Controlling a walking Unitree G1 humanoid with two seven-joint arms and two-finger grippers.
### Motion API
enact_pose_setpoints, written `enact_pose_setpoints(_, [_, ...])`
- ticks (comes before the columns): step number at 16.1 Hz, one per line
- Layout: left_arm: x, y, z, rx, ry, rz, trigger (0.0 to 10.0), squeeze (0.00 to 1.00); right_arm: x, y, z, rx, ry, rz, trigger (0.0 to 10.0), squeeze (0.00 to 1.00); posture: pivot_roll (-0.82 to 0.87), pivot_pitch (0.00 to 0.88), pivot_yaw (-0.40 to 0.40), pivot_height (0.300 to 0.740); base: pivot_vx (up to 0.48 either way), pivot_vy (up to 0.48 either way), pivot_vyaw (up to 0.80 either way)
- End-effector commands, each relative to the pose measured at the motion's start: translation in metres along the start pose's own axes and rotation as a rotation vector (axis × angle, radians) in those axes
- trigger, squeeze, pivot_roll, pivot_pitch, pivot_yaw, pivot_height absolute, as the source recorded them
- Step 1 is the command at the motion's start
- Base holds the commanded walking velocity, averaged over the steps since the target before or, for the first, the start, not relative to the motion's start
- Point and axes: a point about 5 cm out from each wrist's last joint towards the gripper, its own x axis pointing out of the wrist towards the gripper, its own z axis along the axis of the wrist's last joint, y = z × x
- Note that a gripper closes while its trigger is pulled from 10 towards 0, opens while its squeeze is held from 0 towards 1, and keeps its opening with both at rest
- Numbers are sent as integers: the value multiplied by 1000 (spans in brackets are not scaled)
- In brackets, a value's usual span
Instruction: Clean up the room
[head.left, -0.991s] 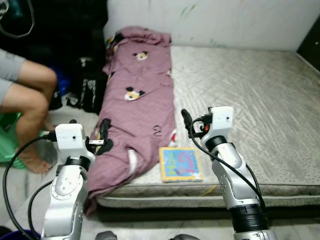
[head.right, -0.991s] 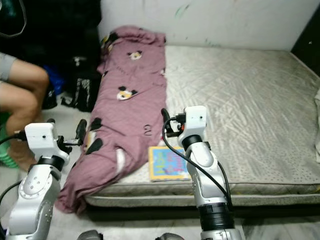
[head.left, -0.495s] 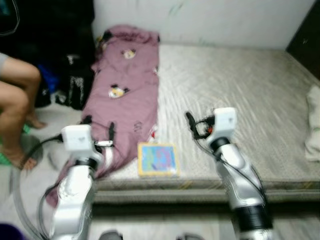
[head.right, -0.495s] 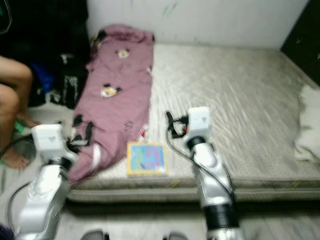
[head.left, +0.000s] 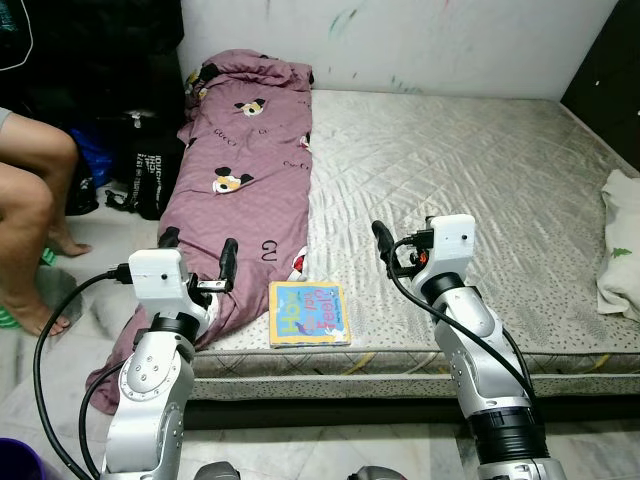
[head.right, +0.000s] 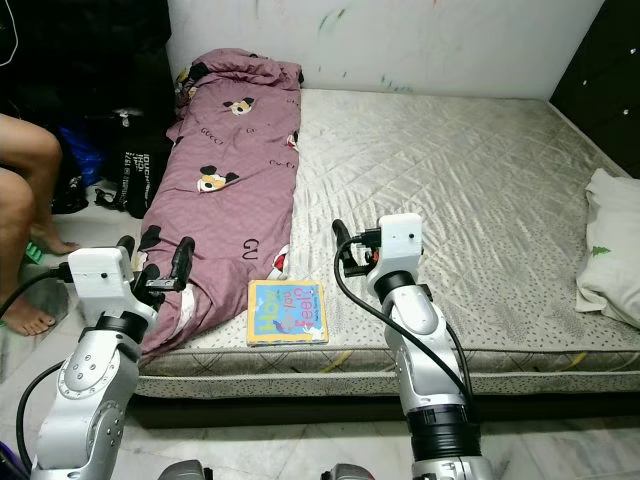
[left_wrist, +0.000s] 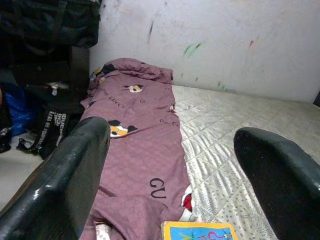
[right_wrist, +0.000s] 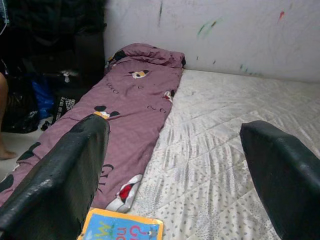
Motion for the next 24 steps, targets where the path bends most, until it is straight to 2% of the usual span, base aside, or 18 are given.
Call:
enact_pose_setpoints(1, [1, 0, 3, -6, -15, -9, 10000, 0, 2, -2, 2, -7, -9, -8, 10000, 0, -52, 0, -68, 740, 262, 0, 0])
enact_pose_setpoints(19, [3, 0, 2, -2, -8, -18, 10000, 0, 4, -1, 3, -6, -14, -8, 10000, 0, -57, 0, -62, 740, 315, 0, 0])
enact_pose_setpoints(24, [7, 5, -3, 36, 17, 22, 10000, 0, 5, 0, 0, -20, -18, -12, 10000, 0, -56, 0, -41, 740, 51, 0, 0])
